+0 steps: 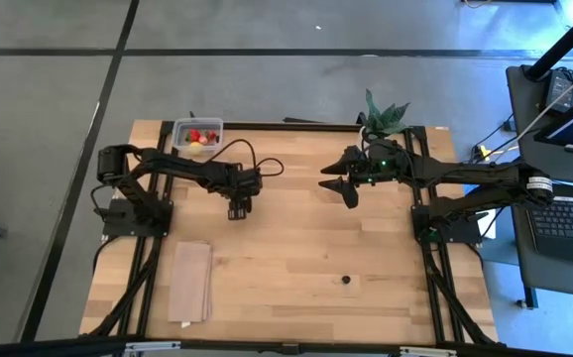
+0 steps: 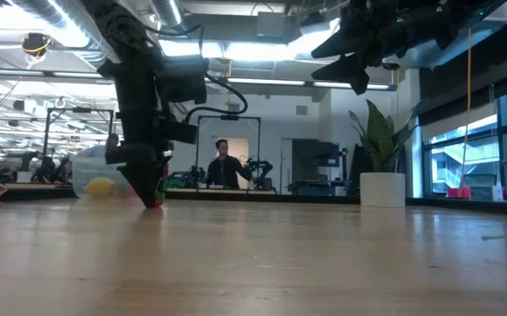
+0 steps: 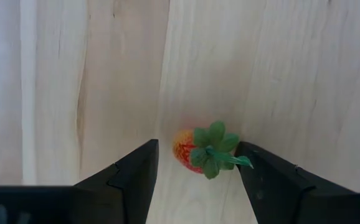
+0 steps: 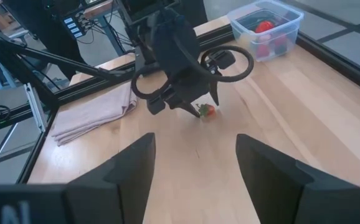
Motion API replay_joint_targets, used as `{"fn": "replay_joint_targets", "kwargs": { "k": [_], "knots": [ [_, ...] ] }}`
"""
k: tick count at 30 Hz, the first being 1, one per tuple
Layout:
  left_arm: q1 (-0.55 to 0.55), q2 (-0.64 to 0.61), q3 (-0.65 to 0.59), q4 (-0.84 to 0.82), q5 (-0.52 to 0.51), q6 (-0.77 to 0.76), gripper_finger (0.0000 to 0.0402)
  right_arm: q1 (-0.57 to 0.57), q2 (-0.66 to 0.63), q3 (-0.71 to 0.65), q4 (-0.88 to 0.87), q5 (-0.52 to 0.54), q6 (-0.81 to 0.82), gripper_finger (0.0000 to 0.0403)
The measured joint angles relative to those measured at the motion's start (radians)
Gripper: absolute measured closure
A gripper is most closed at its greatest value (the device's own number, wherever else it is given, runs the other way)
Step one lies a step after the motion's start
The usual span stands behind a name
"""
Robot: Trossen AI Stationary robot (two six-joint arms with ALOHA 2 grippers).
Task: Pick and placing Produce into tupperware
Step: Put the red strawberry into the transparent container
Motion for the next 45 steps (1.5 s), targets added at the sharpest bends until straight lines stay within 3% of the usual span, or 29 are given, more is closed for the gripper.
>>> {"fn": "replay_joint_targets", "kwargs": {
  "k": [13, 24, 34, 39, 45],
  "knots": [
    [0.002, 0.002, 0.0, 0.006, 0.03, -0.003, 0.0237, 0.0, 0.0, 0.0, 0.0, 0.0, -0.011, 0.0178],
    [0.001, 0.002, 0.0, 0.009, 0.052, -0.005, 0.0326, 0.0, 0.0, 0.0, 0.0, 0.0, -0.011, 0.0178],
    [0.002, 0.002, 0.0, 0.015, 0.05, -0.037, 0.0303, 0.0, 0.0, 0.0, 0.0, 0.0, -0.011, 0.0178],
    [0.003, -0.025, 0.018, 0.005, 0.05, -0.049, 0.0332, 0.0, 0.0, 0.0, 0.0, 0.0, -0.015, 0.0178],
    [0.019, -0.118, 0.104, -0.038, 0.005, -0.046, 0.0332, 0.0, 0.0, 0.0, -0.001, 0.0, -0.015, 0.0178]
  ]
}}
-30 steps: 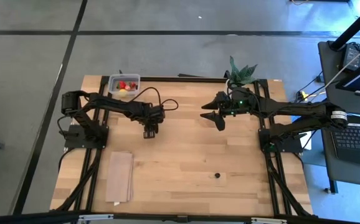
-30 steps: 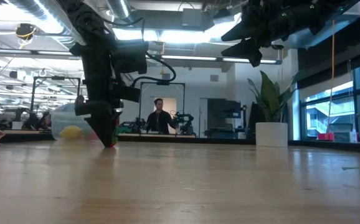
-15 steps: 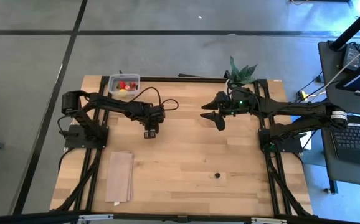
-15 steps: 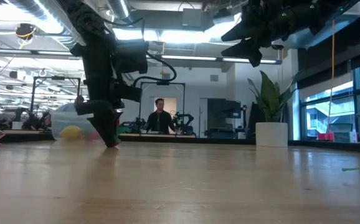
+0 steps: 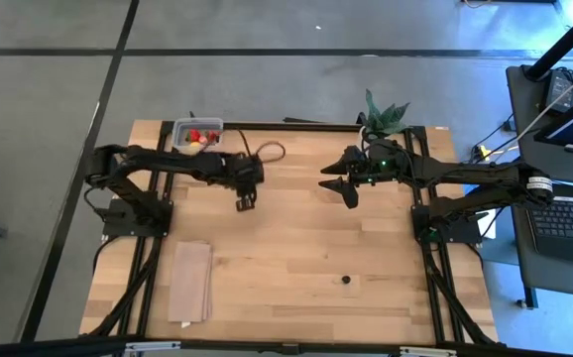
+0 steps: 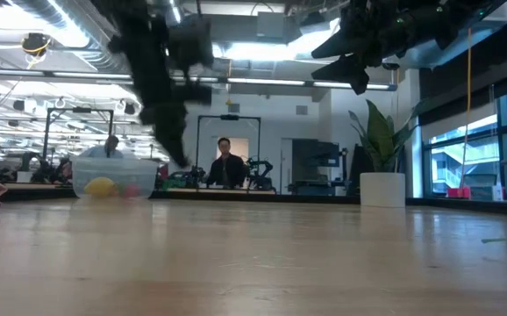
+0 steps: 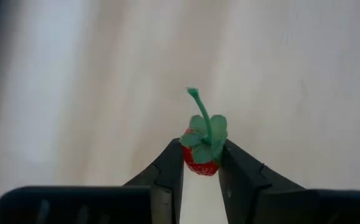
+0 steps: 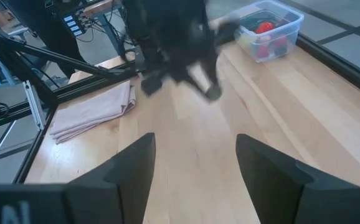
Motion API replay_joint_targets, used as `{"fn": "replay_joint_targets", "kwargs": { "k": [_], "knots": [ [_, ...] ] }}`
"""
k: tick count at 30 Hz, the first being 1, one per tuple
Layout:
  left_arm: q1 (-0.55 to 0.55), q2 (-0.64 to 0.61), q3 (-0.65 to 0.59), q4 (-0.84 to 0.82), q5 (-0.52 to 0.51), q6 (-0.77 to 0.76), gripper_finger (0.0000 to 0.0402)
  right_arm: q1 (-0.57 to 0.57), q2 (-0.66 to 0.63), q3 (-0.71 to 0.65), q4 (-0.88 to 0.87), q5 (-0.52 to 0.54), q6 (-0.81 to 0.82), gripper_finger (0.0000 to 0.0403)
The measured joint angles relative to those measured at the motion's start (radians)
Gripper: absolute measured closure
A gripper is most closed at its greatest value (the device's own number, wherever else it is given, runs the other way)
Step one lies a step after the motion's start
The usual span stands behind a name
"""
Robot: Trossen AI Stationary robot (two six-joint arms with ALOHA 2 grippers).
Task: Pick and placing Produce into tupperware
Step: Put the red strawberry into the transparent container
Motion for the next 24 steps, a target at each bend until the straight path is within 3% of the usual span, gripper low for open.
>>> {"fn": "replay_joint_targets", "kwargs": {
  "k": [10, 16, 24],
  "knots": [
    [0.121, -0.236, 0.206, -0.273, -0.323, 0.052, 0.0329, 0.0, 0.0, 0.0, 0.001, 0.0, -0.001, 0.0178],
    [0.31, -0.311, 0.224, -0.356, -0.323, 0.017, 0.0332, -0.003, 0.0, 0.0, 0.018, 0.002, -0.004, 0.0178],
    [0.545, -0.247, 0.184, -0.401, -0.261, -0.147, 0.0328, -0.003, 0.0, 0.0, 0.031, 0.001, -0.024, 0.0178]
  ]
}}
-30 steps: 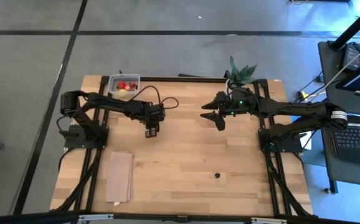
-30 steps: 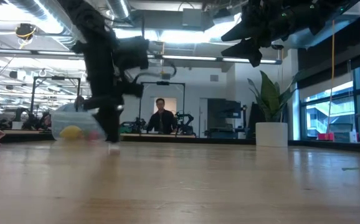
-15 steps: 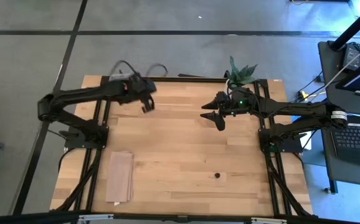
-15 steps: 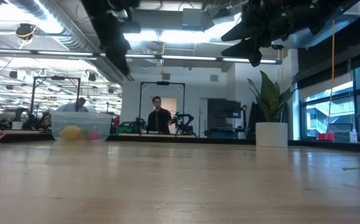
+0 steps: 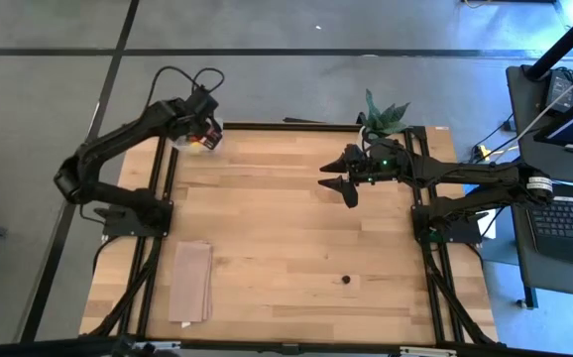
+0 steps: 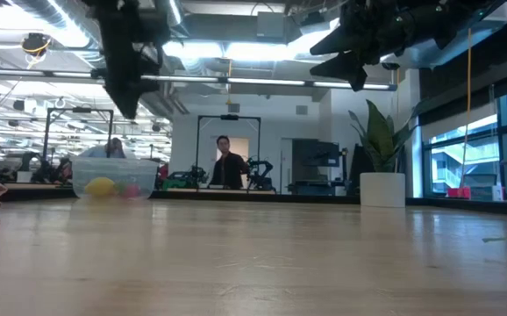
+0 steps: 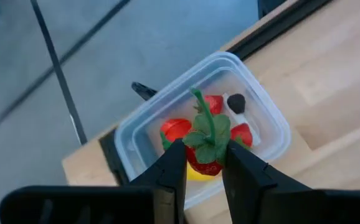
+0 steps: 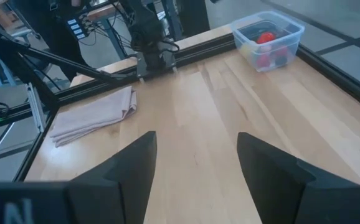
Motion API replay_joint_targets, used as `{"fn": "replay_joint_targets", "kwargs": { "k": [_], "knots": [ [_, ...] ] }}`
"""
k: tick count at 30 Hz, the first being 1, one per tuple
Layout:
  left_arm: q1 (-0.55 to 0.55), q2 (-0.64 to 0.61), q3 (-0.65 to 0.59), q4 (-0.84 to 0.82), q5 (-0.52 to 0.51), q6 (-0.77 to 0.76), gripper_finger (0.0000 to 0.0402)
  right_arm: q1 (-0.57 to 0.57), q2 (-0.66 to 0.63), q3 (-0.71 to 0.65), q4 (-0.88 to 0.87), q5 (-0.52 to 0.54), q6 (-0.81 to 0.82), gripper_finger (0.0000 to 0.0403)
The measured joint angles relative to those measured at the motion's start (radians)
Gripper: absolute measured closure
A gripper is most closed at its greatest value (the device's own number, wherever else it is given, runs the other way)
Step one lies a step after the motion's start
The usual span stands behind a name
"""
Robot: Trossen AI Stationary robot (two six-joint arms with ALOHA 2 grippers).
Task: Pick and placing Produce into tupperware
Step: Put the red strawberry into the transparent container, then put the black cherry into the transparent container
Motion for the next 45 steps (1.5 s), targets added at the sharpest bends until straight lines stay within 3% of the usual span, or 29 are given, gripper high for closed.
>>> {"fn": "replay_joint_targets", "kwargs": {
  "k": [4, 10, 18, 22, 29, 37, 41, 45],
  "knots": [
    [0.062, 0.065, -0.009, 0.063, 0.013, -0.02, 0.0332, 0.0, 0.0, 0.0, 0.005, 0.0, 0.0, 0.0178],
    [0.133, 0.203, -0.009, 0.13, 0.136, -0.088, 0.0313, 0.0, 0.0, 0.0, 0.007, 0.0, 0.003, 0.0178],
    [0.147, 0.371, -0.009, 0.15, 0.137, -0.09, 0.0327, 0.0, 0.0, 0.0, 0.006, -0.002, 0.027, 0.0178],
    [0.142, 0.4, -0.009, 0.159, 0.129, -0.086, 0.0299, 0.0, 0.0, 0.0, 0.006, -0.002, 0.027, 0.0178],
    [0.133, 0.398, -0.009, 0.147, 0.119, -0.036, 0.0246, 0.0, 0.0, 0.0, 0.006, -0.002, 0.027, 0.0178],
    [0.123, 0.387, -0.009, 0.137, 0.065, -0.025, 0.0228, 0.0, 0.0, 0.0, 0.006, -0.002, 0.027, 0.0178],
    [0.095, 0.299, 0.0, 0.138, -0.004, -0.012, 0.0227, 0.0, 0.0, 0.0, 0.006, -0.002, 0.027, 0.0178],
    [0.042, 0.145, 0.049, 0.155, 0.017, -0.033, 0.0232, 0.0, 0.0, 0.0, 0.006, -0.002, 0.027, 0.0178]
  ]
}}
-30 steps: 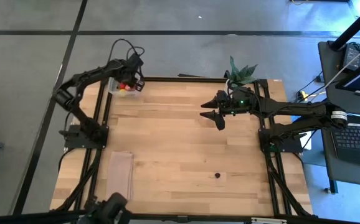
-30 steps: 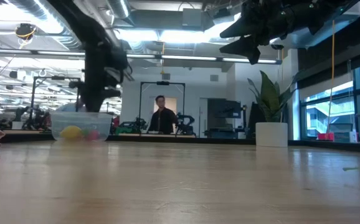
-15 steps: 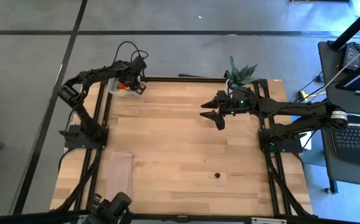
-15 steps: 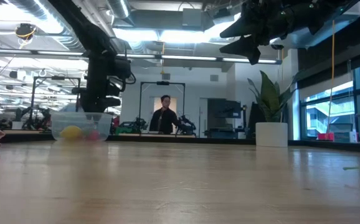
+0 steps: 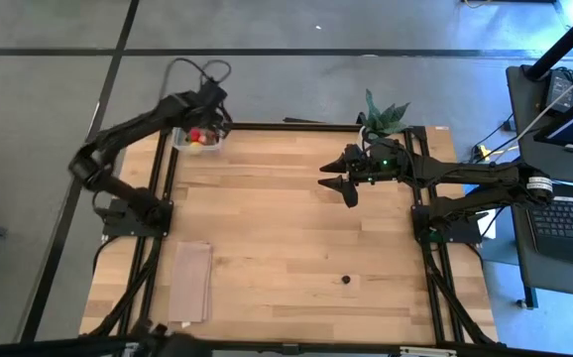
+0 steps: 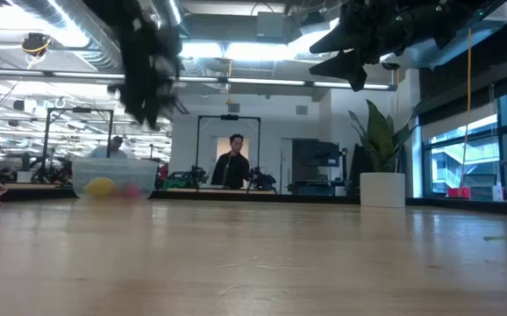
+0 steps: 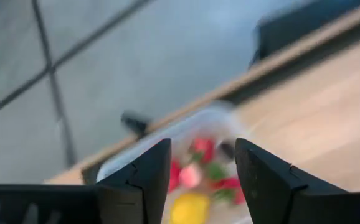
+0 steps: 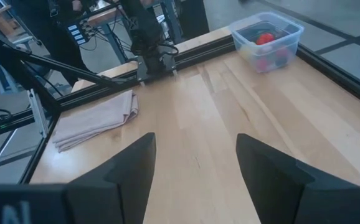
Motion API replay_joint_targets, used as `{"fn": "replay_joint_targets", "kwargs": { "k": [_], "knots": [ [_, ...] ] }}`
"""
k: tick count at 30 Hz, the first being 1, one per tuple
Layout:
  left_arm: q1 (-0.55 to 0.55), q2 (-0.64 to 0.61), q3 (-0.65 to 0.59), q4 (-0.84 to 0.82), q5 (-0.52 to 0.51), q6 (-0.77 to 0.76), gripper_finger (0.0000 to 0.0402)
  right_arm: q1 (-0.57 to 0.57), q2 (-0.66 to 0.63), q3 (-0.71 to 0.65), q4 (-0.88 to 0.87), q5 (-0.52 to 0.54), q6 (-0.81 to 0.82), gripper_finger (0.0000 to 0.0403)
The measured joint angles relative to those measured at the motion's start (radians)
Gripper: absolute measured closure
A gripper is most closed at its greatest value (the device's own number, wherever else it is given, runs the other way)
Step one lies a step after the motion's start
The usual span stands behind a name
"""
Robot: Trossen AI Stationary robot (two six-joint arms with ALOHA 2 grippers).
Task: Pick and placing Produce into tupperware
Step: Put the black cherry into the transparent container
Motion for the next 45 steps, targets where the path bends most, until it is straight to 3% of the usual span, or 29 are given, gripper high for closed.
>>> {"fn": "replay_joint_targets", "kwargs": {
  "k": [2, 8, 14, 21, 26, 34, 39, 45],
  "knots": [
    [-0.039, -0.089, 0.021, 0.017, 0.043, -0.007, 0.0235, 0.0, 0.0, 0.0, 0.0, -0.01, -0.01, 0.0178],
    [-0.212, -0.328, 0.029, 0.11, 0.273, -0.007, 0.0237, 0.046, 0.0, 0.008, -0.034, -0.169, -0.159, 0.0178],
    [-0.458, -0.411, 0.028, 0.111, 0.38, -0.075, 0.0229, 0.145, 0.0, 0.109, -0.326, -0.171, -0.244, 0.0178],
    [-0.767, -0.332, -0.038, 0.188, 0.368, -0.11, 0.0236, 0.308, -0.001, 0.226, -0.583, -0.058, -0.28, 0.0178],
    [-0.923, -0.237, -0.121, 0.307, 0.33, -0.11, 0.024, 0.437, 0.004, 0.254, -0.726, 0.005, -0.153, 0.0178],
    [-1.07, -0.096, -0.259, 0.695, 0.304, -0.114, 0.0231, 0.601, 0.133, 0.255, -0.773, 0.077, 0.138, 0.0178],
    [-1.133, -0.034, -0.274, 0.726, 0.292, -0.168, 0.023, 0.673, 0.278, 0.255, -0.77, 0.13, 0.257, 0.0178],
    [-1.182, 0.008, -0.275, 0.763, 0.286, -0.185, 0.0238, 0.739, 0.436, 0.255, -0.723, 0.133, 0.286, 0.0178]
  ]
}}
